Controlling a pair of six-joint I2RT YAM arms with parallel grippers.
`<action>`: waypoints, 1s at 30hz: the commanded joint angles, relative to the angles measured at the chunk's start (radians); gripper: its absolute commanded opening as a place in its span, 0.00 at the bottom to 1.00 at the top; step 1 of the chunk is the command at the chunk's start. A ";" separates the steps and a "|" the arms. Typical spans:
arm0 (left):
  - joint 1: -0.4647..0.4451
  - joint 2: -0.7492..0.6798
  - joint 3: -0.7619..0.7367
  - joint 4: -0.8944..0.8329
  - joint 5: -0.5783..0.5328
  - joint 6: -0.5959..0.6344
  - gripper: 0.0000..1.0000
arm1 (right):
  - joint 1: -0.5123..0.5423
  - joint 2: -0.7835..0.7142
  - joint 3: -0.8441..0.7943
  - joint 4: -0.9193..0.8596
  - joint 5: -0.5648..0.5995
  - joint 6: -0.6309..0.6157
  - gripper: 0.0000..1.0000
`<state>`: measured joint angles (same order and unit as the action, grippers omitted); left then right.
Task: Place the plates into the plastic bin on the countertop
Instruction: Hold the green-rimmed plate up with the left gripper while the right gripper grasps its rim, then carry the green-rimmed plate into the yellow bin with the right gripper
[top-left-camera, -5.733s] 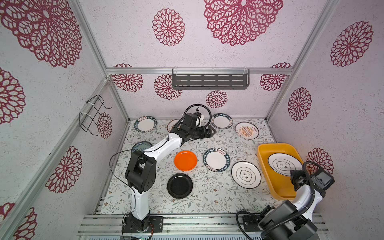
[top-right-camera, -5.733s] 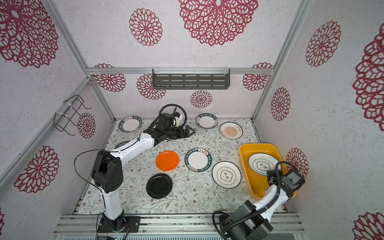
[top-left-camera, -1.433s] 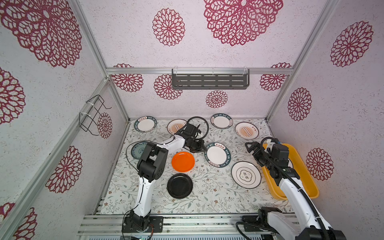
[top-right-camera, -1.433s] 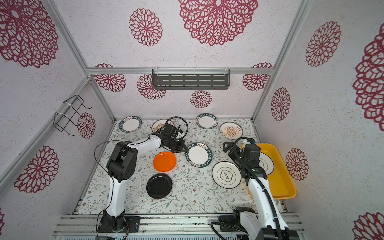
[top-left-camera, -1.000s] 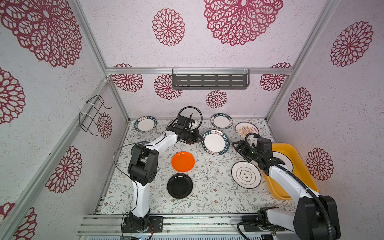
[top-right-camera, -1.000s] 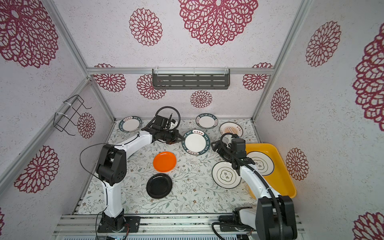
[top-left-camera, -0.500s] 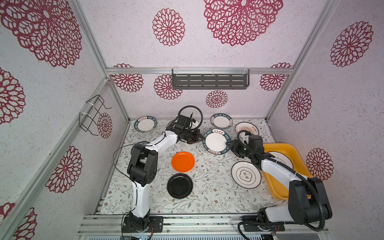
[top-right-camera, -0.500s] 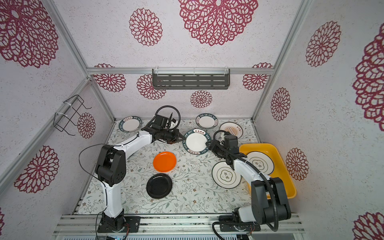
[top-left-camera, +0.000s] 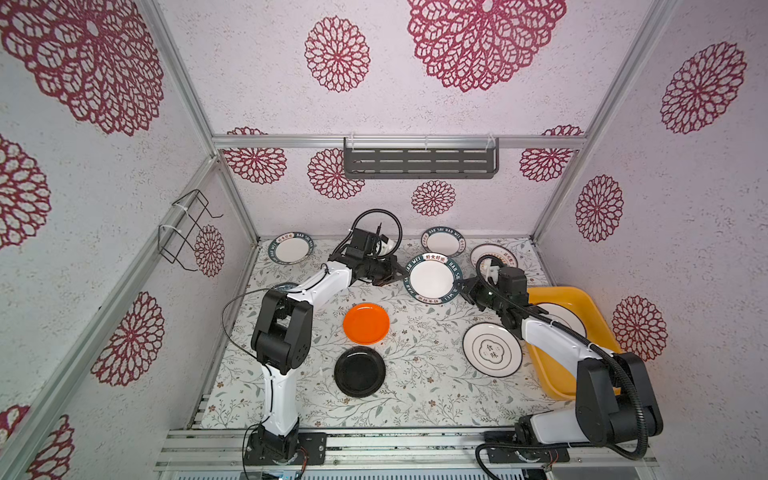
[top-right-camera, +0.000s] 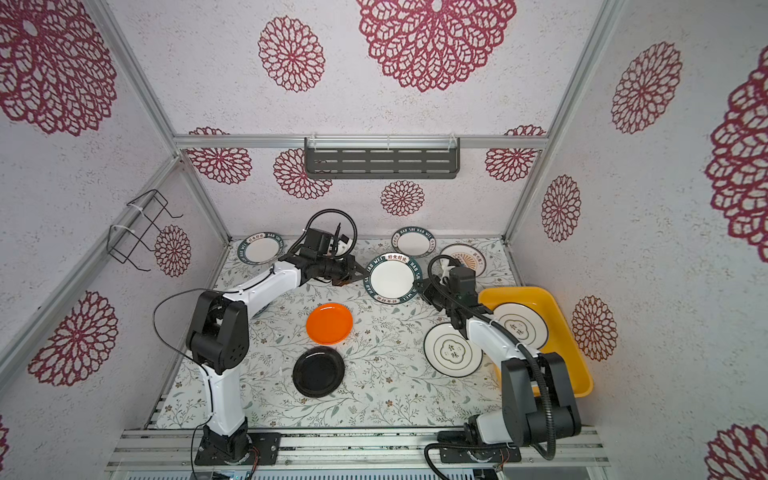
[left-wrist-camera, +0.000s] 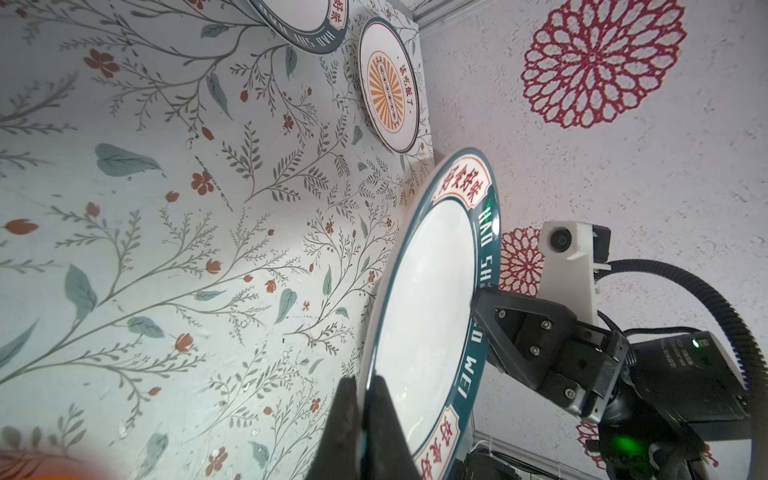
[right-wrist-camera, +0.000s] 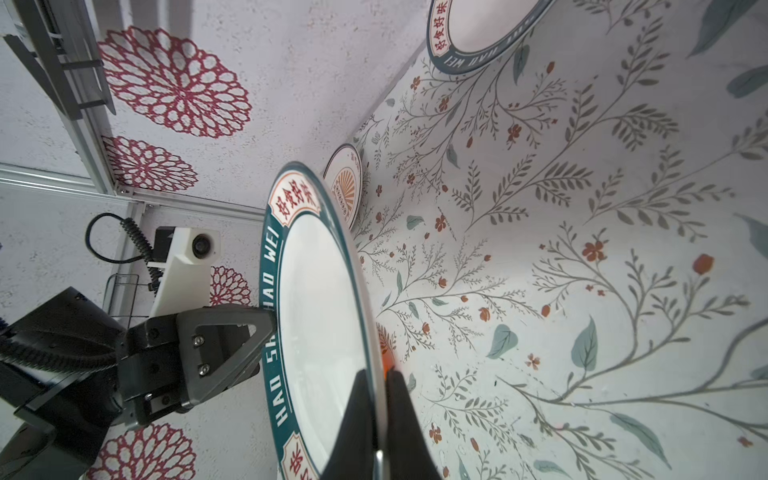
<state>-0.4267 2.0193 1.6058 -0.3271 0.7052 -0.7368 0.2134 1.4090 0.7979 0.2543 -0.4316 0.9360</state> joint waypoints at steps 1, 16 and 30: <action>-0.005 -0.046 0.011 0.048 -0.011 -0.004 0.41 | 0.007 -0.025 -0.007 -0.019 0.025 -0.024 0.00; -0.043 -0.251 -0.141 0.109 -0.279 -0.001 0.96 | -0.067 -0.137 -0.005 -0.144 0.100 -0.007 0.00; -0.219 -0.295 -0.057 0.165 -0.464 -0.016 0.97 | -0.417 -0.393 0.039 -0.524 0.314 -0.105 0.00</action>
<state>-0.6254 1.7573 1.5032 -0.1707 0.3111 -0.7799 -0.1513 1.0668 0.7959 -0.1894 -0.1905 0.8562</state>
